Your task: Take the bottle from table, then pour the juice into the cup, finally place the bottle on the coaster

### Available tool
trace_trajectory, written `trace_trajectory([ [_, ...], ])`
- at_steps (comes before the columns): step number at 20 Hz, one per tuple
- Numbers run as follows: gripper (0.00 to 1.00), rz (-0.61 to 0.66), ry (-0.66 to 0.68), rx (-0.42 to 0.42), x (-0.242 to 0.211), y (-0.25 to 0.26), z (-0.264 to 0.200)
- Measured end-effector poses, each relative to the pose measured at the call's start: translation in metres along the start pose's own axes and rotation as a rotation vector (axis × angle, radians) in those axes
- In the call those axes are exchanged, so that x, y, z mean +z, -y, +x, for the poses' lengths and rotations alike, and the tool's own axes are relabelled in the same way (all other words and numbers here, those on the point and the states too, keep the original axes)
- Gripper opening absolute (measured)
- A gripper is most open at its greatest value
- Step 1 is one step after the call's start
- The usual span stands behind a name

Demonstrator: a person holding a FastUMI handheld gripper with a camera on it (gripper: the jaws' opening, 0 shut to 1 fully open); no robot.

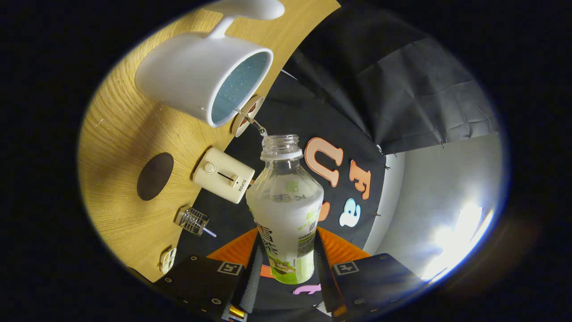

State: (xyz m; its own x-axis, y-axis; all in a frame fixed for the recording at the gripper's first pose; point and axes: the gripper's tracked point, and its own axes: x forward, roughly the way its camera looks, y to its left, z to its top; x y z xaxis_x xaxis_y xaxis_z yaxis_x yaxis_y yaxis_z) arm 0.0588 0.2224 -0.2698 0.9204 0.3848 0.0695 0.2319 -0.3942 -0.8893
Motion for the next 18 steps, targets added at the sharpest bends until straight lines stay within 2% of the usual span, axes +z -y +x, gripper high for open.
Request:
trace_trajectory([
  [15,0.59,-0.043,0.055,-0.009,0.015,0.013,0.000],
  [18,0.59,-0.028,0.058,0.020,0.020,0.002,-0.002],
])
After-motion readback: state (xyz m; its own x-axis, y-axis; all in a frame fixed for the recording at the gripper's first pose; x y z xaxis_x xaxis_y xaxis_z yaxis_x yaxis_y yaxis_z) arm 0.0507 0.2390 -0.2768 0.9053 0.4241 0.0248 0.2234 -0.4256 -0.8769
